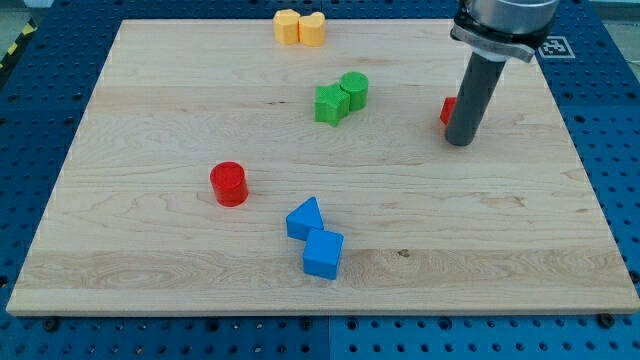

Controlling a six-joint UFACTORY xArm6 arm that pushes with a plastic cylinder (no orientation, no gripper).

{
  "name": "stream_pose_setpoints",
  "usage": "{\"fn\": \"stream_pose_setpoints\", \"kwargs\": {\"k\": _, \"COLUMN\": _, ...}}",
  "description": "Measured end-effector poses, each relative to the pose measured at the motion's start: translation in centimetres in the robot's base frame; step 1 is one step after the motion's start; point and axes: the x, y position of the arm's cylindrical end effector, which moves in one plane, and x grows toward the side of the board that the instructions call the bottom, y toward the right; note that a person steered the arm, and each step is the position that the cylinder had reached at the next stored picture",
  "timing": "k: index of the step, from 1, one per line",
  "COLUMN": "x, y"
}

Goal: Slide the red star to the top right of the board

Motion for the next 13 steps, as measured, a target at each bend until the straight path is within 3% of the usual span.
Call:
{"fn": "stream_pose_setpoints", "kwargs": {"k": 5, "x": -14.4, "y": 7.7}}
{"fn": "stream_pose_setpoints", "kwargs": {"k": 8, "x": -10.3, "y": 7.6}}
{"fn": "stream_pose_setpoints", "kwargs": {"k": 11, "x": -12.3, "y": 1.3}}
{"fn": "stream_pose_setpoints", "kwargs": {"k": 13, "x": -13.6, "y": 2.2}}
